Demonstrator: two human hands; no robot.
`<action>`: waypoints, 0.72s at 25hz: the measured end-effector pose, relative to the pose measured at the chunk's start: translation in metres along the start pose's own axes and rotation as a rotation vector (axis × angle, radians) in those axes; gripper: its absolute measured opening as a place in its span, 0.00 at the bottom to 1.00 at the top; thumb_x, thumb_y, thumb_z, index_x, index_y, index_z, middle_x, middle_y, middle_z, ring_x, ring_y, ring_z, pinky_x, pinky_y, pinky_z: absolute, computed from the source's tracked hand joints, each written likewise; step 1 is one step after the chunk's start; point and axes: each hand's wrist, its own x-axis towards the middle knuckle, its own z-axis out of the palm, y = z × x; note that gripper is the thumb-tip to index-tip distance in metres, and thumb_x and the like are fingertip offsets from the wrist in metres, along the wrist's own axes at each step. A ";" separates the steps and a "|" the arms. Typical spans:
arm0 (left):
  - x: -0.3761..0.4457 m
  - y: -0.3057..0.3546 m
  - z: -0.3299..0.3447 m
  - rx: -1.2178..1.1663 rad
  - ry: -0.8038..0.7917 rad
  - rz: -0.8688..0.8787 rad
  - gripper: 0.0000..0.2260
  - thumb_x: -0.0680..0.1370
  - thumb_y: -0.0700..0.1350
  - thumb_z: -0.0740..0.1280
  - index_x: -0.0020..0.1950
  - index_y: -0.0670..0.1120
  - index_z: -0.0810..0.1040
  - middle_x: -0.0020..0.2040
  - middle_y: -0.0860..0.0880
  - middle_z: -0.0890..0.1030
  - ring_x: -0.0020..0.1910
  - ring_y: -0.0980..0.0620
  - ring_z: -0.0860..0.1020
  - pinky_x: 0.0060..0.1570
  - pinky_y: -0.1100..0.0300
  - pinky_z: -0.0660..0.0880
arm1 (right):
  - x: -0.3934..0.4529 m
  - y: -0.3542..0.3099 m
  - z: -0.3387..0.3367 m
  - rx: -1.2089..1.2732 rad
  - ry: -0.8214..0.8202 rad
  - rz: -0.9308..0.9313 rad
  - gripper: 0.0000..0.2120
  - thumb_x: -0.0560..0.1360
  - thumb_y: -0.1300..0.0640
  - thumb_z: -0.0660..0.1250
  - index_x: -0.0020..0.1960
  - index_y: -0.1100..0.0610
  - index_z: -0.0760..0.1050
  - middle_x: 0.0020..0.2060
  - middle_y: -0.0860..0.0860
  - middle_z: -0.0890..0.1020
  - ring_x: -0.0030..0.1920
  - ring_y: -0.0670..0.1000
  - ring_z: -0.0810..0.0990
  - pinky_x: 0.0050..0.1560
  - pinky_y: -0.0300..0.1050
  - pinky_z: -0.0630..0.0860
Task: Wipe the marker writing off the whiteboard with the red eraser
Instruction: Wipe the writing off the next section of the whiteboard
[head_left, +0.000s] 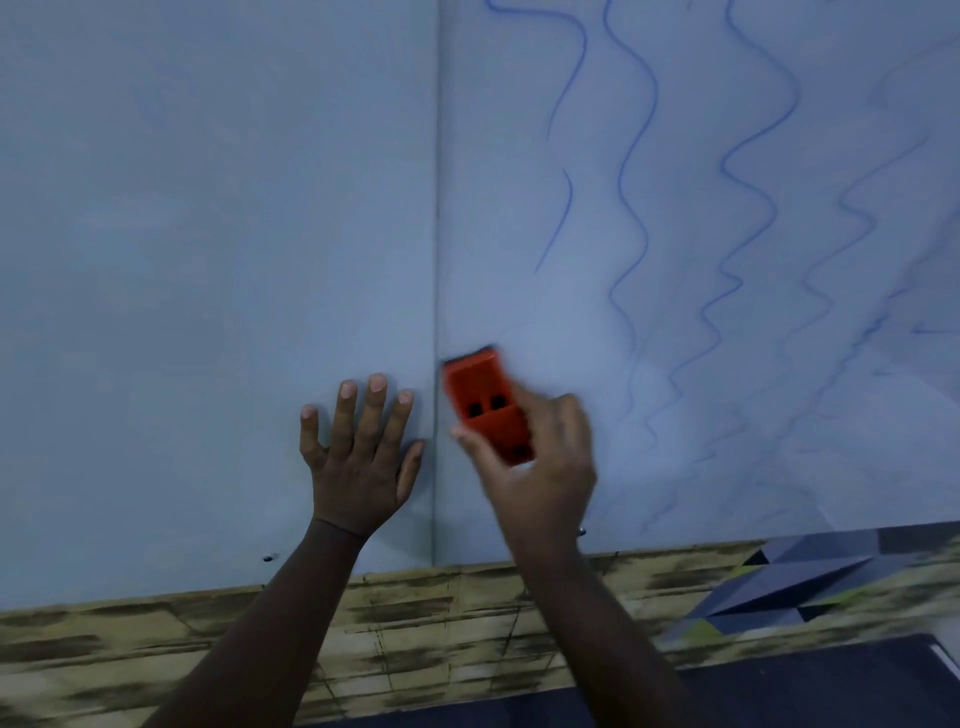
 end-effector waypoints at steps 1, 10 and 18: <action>0.000 0.000 -0.002 0.001 -0.011 0.000 0.31 0.87 0.56 0.57 0.87 0.45 0.56 0.87 0.43 0.52 0.86 0.42 0.50 0.83 0.38 0.43 | -0.009 -0.001 0.006 -0.066 -0.044 -0.061 0.30 0.68 0.34 0.78 0.60 0.53 0.80 0.48 0.49 0.76 0.47 0.51 0.78 0.41 0.48 0.80; 0.070 0.001 -0.040 -0.081 0.045 -0.197 0.21 0.82 0.51 0.68 0.75 0.49 0.75 0.75 0.45 0.69 0.72 0.42 0.67 0.68 0.42 0.59 | 0.048 0.019 -0.052 0.005 0.178 0.043 0.33 0.71 0.36 0.77 0.71 0.46 0.75 0.52 0.49 0.80 0.50 0.53 0.83 0.46 0.56 0.82; 0.195 -0.022 -0.042 -0.010 0.112 -0.189 0.26 0.86 0.50 0.60 0.85 0.46 0.63 0.84 0.38 0.60 0.86 0.43 0.55 0.77 0.32 0.57 | 0.072 0.025 -0.075 0.239 0.353 0.184 0.33 0.72 0.48 0.79 0.75 0.49 0.73 0.54 0.51 0.80 0.52 0.48 0.83 0.48 0.58 0.84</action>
